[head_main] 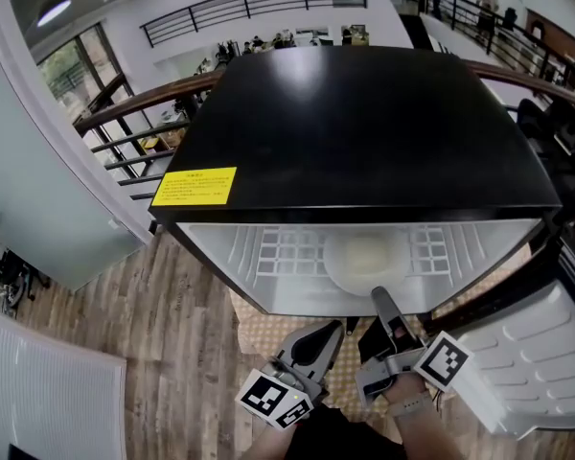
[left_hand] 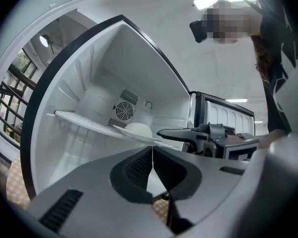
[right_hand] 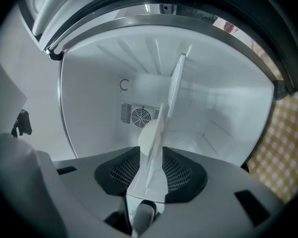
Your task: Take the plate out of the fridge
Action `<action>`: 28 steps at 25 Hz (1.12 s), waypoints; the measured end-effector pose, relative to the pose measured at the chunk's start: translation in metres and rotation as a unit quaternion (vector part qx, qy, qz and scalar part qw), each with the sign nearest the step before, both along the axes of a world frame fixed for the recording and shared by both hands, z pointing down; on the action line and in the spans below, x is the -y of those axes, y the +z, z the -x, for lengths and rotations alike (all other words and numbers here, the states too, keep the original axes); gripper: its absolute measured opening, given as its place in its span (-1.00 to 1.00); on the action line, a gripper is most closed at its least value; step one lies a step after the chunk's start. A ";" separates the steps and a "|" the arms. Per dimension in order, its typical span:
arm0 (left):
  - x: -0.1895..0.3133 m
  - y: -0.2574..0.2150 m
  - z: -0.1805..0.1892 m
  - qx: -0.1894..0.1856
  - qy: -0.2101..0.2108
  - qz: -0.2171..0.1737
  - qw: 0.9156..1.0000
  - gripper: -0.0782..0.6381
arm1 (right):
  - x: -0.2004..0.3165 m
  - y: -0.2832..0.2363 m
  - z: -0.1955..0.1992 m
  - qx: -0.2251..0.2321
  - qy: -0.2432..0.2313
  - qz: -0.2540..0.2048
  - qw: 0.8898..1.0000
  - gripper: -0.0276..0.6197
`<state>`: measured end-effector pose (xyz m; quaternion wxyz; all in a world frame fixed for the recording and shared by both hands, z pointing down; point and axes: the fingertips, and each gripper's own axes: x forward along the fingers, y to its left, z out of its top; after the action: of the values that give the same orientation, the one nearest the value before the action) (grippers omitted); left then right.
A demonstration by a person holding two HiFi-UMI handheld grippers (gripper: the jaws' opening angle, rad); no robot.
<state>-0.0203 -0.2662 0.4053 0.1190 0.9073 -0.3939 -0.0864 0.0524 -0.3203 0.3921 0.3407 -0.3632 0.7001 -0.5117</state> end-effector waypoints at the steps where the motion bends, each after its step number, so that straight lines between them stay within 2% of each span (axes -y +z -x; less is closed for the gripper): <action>1: 0.001 0.001 0.000 0.001 0.001 0.001 1.000 -0.75 | 0.002 0.002 0.000 0.008 0.004 0.005 1.000 -0.53; 7: 0.001 0.011 0.002 -0.003 0.011 0.014 1.000 -0.75 | 0.010 0.007 -0.003 0.031 0.026 0.021 0.999 -0.54; 11: 0.004 0.010 0.003 -0.007 0.013 0.013 1.000 -0.75 | 0.011 0.004 -0.004 0.024 0.032 0.017 0.999 -0.71; 16: 0.007 0.008 0.005 -0.009 0.014 0.012 1.000 -0.75 | 0.008 0.004 -0.004 0.037 0.034 0.025 0.998 -0.73; 28: 0.011 0.007 0.006 -0.012 0.016 0.011 1.000 -0.75 | 0.007 0.005 -0.004 0.032 0.043 0.026 0.998 -0.70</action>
<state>-0.0260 -0.2767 0.4121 0.1346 0.9110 -0.3792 -0.0907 0.0565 -0.3272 0.3968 0.3749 -0.3853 0.6591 -0.5259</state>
